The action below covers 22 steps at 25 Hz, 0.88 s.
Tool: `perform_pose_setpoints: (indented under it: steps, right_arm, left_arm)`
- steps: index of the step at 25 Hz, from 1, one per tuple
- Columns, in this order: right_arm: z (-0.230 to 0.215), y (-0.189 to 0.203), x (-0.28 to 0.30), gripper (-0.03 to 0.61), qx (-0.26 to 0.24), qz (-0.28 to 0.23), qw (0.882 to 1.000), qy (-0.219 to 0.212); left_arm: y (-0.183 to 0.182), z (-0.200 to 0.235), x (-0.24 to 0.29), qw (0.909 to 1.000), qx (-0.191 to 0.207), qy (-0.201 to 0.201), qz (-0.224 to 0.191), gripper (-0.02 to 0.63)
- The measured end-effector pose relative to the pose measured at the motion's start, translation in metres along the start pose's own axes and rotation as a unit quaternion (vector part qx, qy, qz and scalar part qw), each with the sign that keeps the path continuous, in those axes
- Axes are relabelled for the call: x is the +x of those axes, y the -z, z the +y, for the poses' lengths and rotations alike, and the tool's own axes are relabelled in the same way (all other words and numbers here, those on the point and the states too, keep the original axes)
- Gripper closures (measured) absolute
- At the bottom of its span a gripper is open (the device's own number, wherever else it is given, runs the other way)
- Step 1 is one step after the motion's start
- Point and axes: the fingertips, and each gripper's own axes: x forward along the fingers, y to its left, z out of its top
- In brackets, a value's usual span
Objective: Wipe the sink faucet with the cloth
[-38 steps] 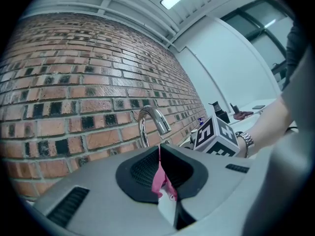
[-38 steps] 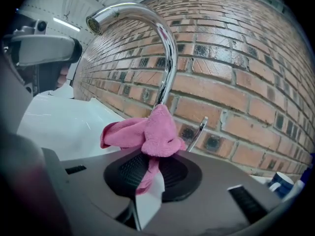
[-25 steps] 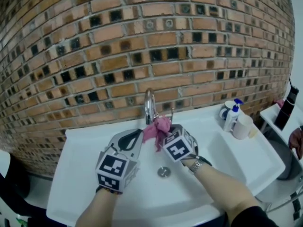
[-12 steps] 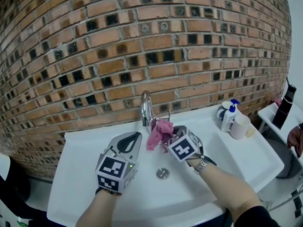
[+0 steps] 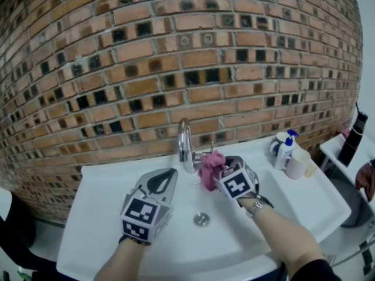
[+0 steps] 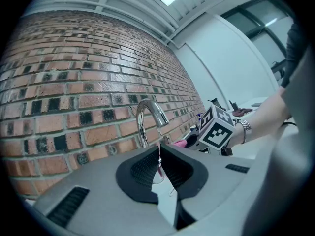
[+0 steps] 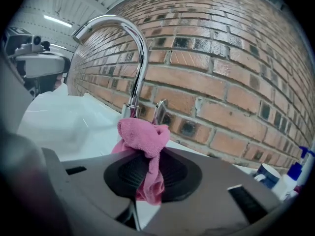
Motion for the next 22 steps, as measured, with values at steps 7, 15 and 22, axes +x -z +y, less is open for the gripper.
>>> perform_pose_setpoints:
  steps: [7, 15, 22]
  right_arm:
    - [-0.012, -0.016, -0.004, 0.517, 0.0, -0.025, 0.999, 0.022]
    - [-0.026, -0.041, -0.017, 0.517, 0.004, -0.075, 0.996, 0.052]
    - [-0.031, -0.056, -0.025, 0.517, 0.002, -0.096, 0.994, 0.059]
  left_arm:
    - [-0.001, 0.0, 0.0, 1.0, 0.001, -0.001, -0.001, 0.595]
    - [-0.002, 0.0, -0.001, 1.0, 0.001, -0.002, -0.003, 0.595]
    - [-0.003, -0.001, -0.001, 1.0, 0.0, -0.001, -0.005, 0.595]
